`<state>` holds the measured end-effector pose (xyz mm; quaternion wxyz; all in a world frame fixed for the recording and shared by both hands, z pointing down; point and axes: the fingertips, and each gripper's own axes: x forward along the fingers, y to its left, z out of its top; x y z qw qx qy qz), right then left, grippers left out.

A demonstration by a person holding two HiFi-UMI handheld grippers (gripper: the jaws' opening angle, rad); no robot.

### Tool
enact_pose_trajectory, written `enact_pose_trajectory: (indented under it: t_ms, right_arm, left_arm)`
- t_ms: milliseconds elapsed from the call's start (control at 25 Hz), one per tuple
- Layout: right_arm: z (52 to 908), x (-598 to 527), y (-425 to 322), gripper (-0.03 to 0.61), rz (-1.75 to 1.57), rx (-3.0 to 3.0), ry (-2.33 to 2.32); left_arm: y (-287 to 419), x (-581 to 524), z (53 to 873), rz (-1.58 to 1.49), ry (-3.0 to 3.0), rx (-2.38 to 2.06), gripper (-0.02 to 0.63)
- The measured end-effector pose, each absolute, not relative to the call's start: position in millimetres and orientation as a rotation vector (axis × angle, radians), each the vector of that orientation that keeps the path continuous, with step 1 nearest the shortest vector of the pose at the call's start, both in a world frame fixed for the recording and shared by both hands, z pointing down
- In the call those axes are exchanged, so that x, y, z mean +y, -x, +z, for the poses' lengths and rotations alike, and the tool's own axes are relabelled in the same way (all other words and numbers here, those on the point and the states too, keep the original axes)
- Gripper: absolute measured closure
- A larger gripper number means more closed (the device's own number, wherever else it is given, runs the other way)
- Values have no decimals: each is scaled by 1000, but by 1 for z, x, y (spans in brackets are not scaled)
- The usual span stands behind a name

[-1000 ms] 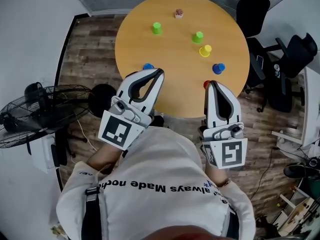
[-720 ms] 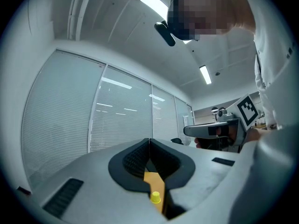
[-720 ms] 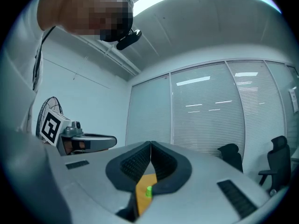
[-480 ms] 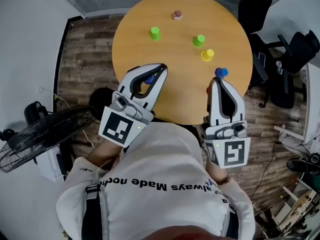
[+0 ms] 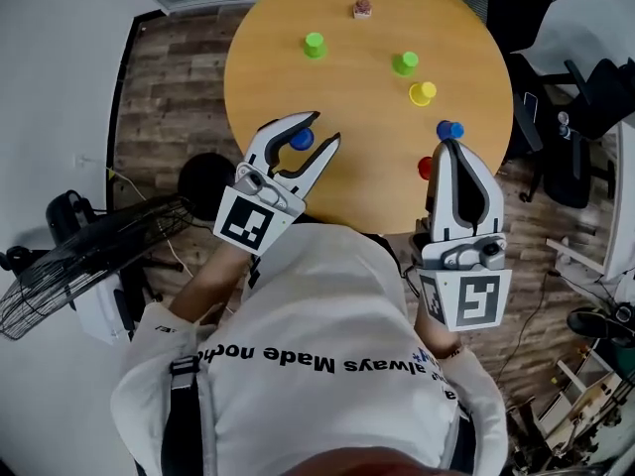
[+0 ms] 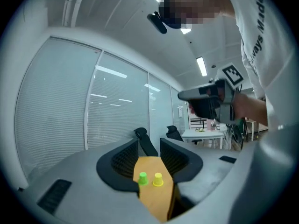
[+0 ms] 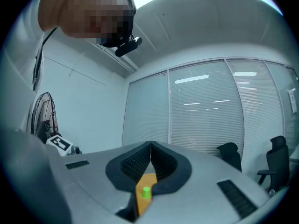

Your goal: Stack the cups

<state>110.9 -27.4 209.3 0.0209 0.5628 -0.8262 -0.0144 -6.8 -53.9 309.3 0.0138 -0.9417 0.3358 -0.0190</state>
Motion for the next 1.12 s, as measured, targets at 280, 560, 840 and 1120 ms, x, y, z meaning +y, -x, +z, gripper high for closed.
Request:
enact_pose_trajectory:
  t_ms: [280, 560, 840, 1120]
  right_arm:
    - [208, -28, -115, 551, -58, -2540, -1763]
    - [204, -26, -120, 551, -78, -2521, -1777]
    - [204, -25, -121, 551, -87, -2517, -1772]
    - [207, -22, -122, 551, -79, -2510, -1771]
  left_arm:
    - [29, -55, 428, -308, 2969, 1092, 448]
    - [47, -57, 511, -464, 3005, 1150, 430]
    - [57, -58, 585, -707, 3013, 1180, 425]
    - [72, -58, 650, -924, 3033, 1225, 413]
